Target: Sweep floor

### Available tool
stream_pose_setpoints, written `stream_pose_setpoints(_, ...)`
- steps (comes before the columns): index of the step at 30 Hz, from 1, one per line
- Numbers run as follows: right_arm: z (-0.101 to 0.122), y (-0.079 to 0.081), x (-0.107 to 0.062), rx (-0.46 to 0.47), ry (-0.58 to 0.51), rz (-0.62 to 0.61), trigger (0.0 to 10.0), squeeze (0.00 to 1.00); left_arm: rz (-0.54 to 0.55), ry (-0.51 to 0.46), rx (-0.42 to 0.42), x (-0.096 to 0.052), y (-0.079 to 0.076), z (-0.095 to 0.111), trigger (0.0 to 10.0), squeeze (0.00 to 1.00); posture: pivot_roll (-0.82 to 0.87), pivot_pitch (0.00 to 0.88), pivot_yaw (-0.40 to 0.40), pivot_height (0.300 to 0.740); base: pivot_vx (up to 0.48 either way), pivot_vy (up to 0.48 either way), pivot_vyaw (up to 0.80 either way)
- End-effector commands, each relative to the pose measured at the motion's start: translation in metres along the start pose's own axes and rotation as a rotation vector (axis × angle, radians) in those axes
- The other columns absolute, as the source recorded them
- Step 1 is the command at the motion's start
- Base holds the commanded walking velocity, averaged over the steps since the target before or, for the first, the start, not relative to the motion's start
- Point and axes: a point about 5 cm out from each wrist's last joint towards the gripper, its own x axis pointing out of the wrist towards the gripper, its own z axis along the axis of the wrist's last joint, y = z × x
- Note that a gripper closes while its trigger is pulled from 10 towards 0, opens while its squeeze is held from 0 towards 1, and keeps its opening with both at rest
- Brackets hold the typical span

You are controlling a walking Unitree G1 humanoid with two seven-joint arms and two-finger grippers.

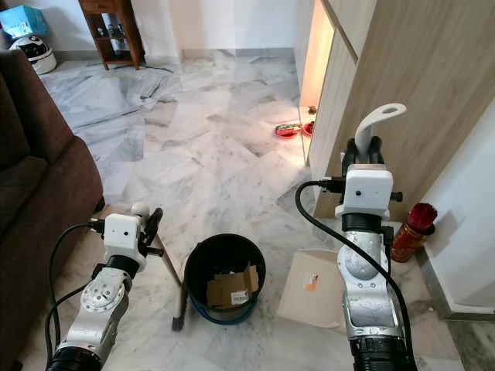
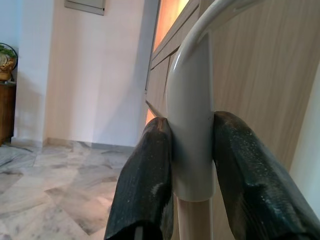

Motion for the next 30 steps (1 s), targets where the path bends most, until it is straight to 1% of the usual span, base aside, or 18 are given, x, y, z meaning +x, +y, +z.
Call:
stream_pose_setpoints(1, 0.001, 0.002, 0.0, 0.019, -0.016, 0.008, 10.0, 0.0, 0.002, -0.035, -0.002, 0.001, 0.001, 0.008, 10.0, 0.0, -0.01, 0.041, 0.046, 0.74, -0.322, 0.0, 0.0)
stream_pose_setpoints(8, -0.003, 0.005, -0.001, 0.042, 0.001, 0.009, 10.0, 0.0, 0.001, -0.036, -0.003, 0.001, 0.002, 0.008, 10.0, 0.0, -0.01, 0.049, 0.047, 0.74, -0.325, 0.0, 0.0)
stream_pose_setpoints(14, -0.004, 0.005, 0.0, 0.049, 0.004, 0.009, 10.0, 0.0, 0.002, -0.035, -0.005, 0.001, 0.001, 0.008, 10.0, 0.0, -0.01, 0.059, 0.045, 0.74, -0.326, 0.0, 0.0)
stream_pose_setpoints(17, -0.008, 0.004, 0.0, 0.059, 0.029, 0.015, 10.0, 0.0, 0.003, -0.032, -0.007, 0.0, 0.0, 0.007, 10.0, 0.0, -0.01, 0.062, 0.044, 0.74, -0.317, 0.0, 0.0)
stream_pose_setpoints(21, -0.011, 0.002, 0.0, 0.064, 0.048, -0.002, 10.0, 0.0, 0.007, -0.031, -0.01, 0.0, -0.001, 0.007, 10.0, 0.0, -0.01, 0.064, 0.041, 0.74, -0.315, 0.0, 0.0)
stream_pose_setpoints(22, -0.012, 0.0, 0.0, 0.086, 0.054, -0.009, 10.0, 0.0, 0.008, -0.031, -0.012, 0.0, -0.002, 0.007, 10.0, 0.0, -0.02, 0.065, 0.039, 0.74, -0.315, 0.0, 0.0)
stream_pose_setpoints(26, -0.013, -0.002, 0.0, 0.111, 0.064, -0.021, 10.0, 0.0, 0.01, -0.029, -0.018, 0.0, -0.004, 0.007, 10.0, 0.0, -0.02, 0.068, 0.032, 0.74, -0.311, 0.0, 0.0)
stream_pose_setpoints(30, -0.016, -0.007, 0.0, 0.102, 0.076, -0.027, 10.0, 0.0, 0.018, -0.025, -0.029, -0.002, -0.007, 0.005, 10.0, 0.0, -0.03, 0.069, 0.019, 0.74, -0.312, 0.0, 0.0)
